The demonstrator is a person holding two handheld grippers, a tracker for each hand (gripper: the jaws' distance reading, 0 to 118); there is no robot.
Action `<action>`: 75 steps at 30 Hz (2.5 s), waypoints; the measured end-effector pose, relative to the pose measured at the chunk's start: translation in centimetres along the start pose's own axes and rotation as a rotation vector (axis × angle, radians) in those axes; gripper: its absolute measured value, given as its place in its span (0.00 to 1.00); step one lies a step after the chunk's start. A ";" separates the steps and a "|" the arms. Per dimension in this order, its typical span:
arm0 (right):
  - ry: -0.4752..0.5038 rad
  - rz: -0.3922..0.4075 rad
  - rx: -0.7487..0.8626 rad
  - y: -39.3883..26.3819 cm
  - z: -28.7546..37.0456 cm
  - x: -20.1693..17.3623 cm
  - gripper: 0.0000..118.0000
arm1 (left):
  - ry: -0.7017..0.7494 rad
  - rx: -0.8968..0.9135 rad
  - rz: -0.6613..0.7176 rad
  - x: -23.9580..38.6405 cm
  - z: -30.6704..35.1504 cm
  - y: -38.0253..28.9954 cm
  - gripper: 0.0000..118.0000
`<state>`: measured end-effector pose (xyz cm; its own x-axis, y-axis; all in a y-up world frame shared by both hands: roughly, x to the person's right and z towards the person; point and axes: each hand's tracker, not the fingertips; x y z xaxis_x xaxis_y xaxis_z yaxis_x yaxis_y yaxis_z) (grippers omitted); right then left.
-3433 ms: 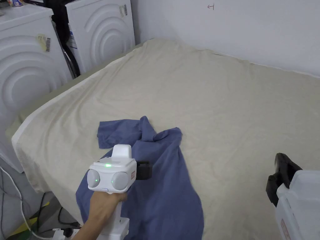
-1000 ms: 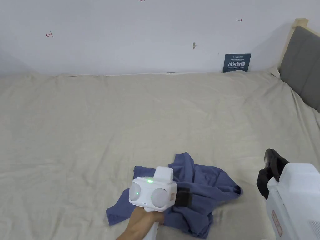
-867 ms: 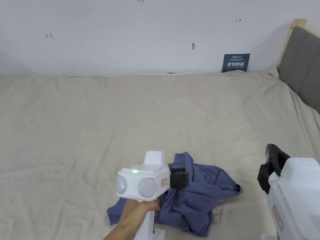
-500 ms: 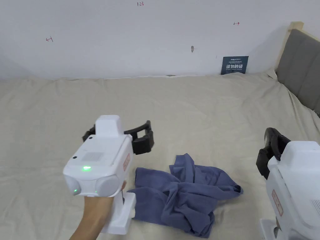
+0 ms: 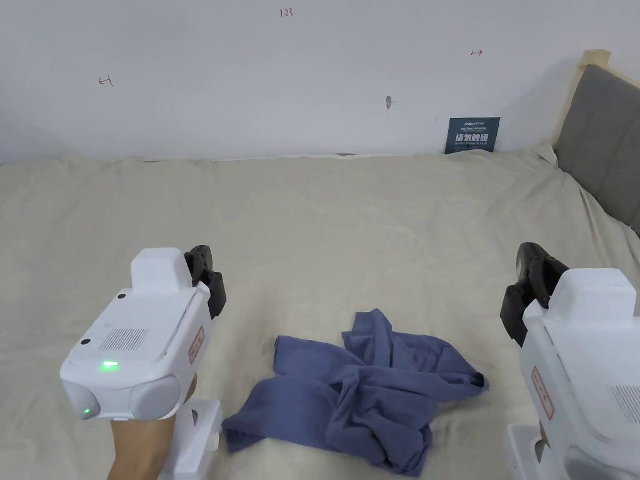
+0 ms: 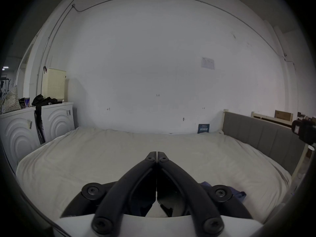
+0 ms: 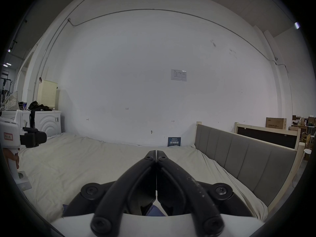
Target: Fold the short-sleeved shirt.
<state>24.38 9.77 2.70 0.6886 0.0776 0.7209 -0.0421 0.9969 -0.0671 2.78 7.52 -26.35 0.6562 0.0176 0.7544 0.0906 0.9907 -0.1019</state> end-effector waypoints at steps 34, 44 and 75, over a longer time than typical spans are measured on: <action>-0.014 0.006 -0.158 -4.7 -3.4 1.3 0.02 | -0.027 -0.809 0.055 1.1 -7.7 -20.3 0.07; 0.033 -0.136 -0.671 -12.7 -13.0 4.1 0.89 | -0.105 -0.703 0.173 -1.0 -6.4 -16.1 0.06; 0.126 -0.005 -0.562 -1.0 -20.0 4.6 0.09 | -0.111 -0.441 0.148 -6.6 -8.8 -3.0 0.06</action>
<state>42.13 8.79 -7.71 0.7702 0.0360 0.6367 0.3292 0.8327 -0.4452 4.78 3.21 -36.68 0.6039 0.1921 0.7736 0.3274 0.8251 -0.4605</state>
